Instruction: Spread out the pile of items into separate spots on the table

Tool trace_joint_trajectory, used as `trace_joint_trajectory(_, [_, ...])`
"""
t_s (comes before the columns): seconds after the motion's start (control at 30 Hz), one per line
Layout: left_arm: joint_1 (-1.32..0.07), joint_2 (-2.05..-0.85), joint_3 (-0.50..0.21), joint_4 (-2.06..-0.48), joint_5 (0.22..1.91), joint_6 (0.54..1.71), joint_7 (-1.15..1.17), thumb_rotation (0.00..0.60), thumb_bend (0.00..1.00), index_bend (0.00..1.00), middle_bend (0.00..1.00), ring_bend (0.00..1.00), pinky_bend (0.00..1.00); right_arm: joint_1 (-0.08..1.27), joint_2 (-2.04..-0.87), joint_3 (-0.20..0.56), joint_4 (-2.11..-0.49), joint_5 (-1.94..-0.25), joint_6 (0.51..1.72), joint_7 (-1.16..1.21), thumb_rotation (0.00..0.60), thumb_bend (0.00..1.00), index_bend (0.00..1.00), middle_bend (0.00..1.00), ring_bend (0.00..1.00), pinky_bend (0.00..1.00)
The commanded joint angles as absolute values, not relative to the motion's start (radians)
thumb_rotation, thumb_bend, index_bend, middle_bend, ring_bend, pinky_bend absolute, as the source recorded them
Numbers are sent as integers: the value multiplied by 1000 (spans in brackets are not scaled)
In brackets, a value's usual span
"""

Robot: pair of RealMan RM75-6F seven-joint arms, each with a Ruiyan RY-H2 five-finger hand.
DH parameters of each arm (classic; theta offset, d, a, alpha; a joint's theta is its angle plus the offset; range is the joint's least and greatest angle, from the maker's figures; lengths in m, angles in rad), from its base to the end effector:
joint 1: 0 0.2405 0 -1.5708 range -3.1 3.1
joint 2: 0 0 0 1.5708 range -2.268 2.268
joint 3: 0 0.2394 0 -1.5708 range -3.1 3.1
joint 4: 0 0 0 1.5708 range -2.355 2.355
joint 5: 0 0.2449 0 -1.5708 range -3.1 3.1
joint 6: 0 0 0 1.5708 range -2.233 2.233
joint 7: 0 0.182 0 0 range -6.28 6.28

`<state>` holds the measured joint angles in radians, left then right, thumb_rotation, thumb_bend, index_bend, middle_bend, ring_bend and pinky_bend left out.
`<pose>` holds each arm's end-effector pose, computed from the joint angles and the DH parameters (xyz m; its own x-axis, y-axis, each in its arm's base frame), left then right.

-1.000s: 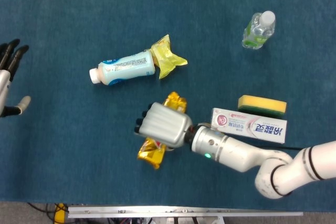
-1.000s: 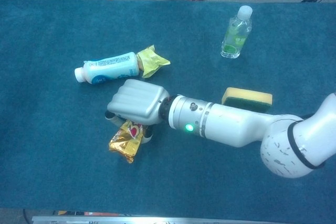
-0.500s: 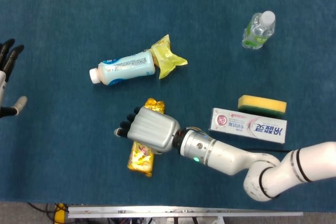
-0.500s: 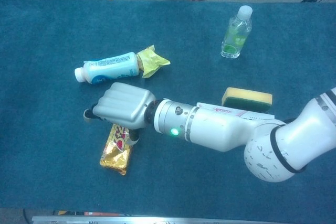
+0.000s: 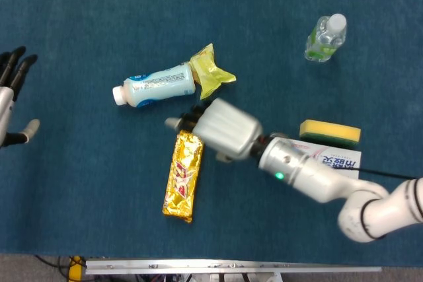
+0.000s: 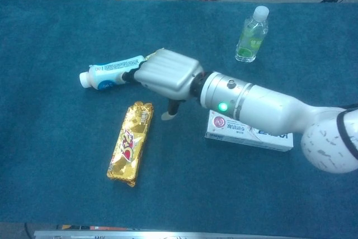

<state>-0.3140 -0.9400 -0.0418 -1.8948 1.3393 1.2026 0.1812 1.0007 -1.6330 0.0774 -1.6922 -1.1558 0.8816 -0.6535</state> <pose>-0.2494 0.2681 0.1033 0.4651 0.2149 0.8588 0.8852 -0.1233 -0.4485 0.0078 -0.2776 -0.1283 0.6762 -0.1583 0.7195 -0.5096 -0.8057 0.3017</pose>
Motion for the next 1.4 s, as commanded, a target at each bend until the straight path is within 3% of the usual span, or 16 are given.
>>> trace_joint_trajectory(0.03, [-320, -945, -42, -1894, 1340, 1194, 186, 600, 263, 0, 0, 0, 149, 979, -1598, 74, -1707, -1144, 902, -643, 600, 0, 150, 301, 292, 403])
trace_joint_trajectory(0.7, [-333, -963, -40, -1894, 1343, 1178, 206, 600, 262, 0, 0, 0, 149, 959, -1545, 89, -1691, -1076, 910, -634, 600, 0, 150, 301, 277, 403])
trace_joint_trajectory(1.07, [-416, -1013, -69, -1891, 1323, 1080, 233, 600, 262, 0, 0, 0, 149, 866, -1337, 79, -1851, -1184, 1016, -541, 600, 0, 150, 301, 277, 403])
trace_joint_trajectory(1.4, [-533, -1105, -104, -1918, 1166, 978, 397, 600, 262, 0, 0, 0, 149, 739, -1159, 43, -1932, -1305, 1119, -397, 600, 0, 150, 301, 277, 403])
